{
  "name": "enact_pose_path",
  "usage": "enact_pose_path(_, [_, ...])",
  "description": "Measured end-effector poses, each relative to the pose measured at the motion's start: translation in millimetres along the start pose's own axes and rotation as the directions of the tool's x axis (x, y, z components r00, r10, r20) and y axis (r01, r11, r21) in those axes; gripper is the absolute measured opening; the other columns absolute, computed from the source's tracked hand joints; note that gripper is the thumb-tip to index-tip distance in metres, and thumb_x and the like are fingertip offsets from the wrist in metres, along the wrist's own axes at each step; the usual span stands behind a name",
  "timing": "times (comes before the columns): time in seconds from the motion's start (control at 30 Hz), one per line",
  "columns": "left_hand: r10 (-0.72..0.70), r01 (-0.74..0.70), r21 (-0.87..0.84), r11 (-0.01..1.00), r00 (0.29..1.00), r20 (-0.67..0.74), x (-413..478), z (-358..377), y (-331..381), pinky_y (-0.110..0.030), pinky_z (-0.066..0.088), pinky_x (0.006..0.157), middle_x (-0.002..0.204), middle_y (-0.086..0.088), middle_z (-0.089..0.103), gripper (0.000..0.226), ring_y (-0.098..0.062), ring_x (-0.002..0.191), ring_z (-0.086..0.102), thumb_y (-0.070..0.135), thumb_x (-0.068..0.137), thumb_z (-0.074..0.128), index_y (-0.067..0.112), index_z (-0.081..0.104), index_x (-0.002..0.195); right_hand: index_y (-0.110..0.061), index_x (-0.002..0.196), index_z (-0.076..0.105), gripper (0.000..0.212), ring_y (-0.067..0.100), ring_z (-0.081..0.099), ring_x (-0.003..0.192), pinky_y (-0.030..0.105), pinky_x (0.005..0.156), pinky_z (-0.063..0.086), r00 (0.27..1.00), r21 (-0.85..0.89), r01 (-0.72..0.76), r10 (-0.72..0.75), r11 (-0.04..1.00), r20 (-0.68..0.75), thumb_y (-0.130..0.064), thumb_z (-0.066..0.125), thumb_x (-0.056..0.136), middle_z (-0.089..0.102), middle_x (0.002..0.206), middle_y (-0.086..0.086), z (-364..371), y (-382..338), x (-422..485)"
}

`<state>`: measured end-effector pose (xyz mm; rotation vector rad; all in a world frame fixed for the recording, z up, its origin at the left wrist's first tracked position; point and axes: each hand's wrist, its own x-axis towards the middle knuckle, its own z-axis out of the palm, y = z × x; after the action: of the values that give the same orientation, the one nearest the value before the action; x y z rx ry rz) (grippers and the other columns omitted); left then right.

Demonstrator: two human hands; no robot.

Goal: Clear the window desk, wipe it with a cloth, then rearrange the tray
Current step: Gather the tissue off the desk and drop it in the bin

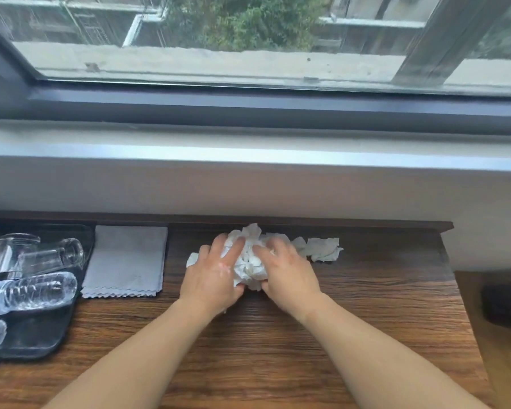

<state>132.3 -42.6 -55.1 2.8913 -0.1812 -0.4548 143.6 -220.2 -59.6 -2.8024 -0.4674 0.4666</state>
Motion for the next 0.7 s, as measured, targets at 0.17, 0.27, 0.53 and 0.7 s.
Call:
enact_pose_path(0.17, [-0.112, 0.107, 0.052, 0.993, 0.989, 0.101, 15.0, 13.9, -8.5, -0.044, 0.053, 0.096, 0.166, -0.007, 0.003, 0.111, -0.035, 0.143, 0.028, 0.069, 0.077, 0.072, 0.044, 0.001, 0.159, -0.038, 0.152, 0.025, 0.089, 0.036, 0.025, 0.144, 0.040, 0.080, 0.054, 0.995, -0.123, -0.084, 0.089, 0.989, 0.036, -0.040, 0.076, 0.080, 0.021, 0.158, 0.010, 17.8, 12.4, 16.7])
enact_pose_path(0.27, [-0.124, 0.121, 0.031, 0.992, 0.986, 0.109, 15.8, 16.4, -17.5, -0.046, 0.055, 0.096, 0.166, -0.006, 0.002, 0.120, -0.034, 0.145, 0.026, 0.075, 0.070, 0.073, 0.048, -0.004, 0.158, -0.044, 0.153, 0.014, 0.101, 0.040, 0.014, 0.149, 0.043, 0.081, 0.057, 0.991, -0.131, -0.113, 0.121, 0.985, 0.056, -0.059, 0.077, 0.076, 0.014, 0.161, 0.011, 20.9, 20.4, 19.9])
enact_pose_path(0.53, [-0.038, 0.040, -0.038, 0.998, 0.997, 0.074, 12.7, 32.3, -26.8, -0.045, 0.054, 0.094, 0.162, 0.001, 0.017, 0.123, -0.028, 0.142, 0.026, 0.082, 0.062, 0.073, 0.050, 0.003, 0.158, -0.048, 0.156, 0.003, 0.111, 0.036, 0.028, 0.142, 0.046, 0.094, 0.053, 0.984, -0.084, -0.082, 0.094, 0.993, 0.152, -0.072, 0.073, 0.073, 0.015, 0.161, 0.010, 29.3, 20.0, 22.7])
enact_pose_path(0.7, [-0.006, 0.011, -0.101, 0.995, 0.999, 0.052, 4.0, 53.7, -24.0, -0.044, 0.055, 0.090, 0.155, 0.000, 0.032, 0.120, -0.025, 0.136, 0.032, 0.075, 0.061, 0.078, 0.049, 0.012, 0.158, -0.042, 0.155, 0.020, 0.103, 0.030, 0.045, 0.122, 0.044, 0.081, 0.056, 0.991, -0.014, -0.046, 0.047, 0.999, 0.126, -0.071, 0.073, 0.072, 0.034, 0.143, 0.008, 47.7, 15.5, 16.2])
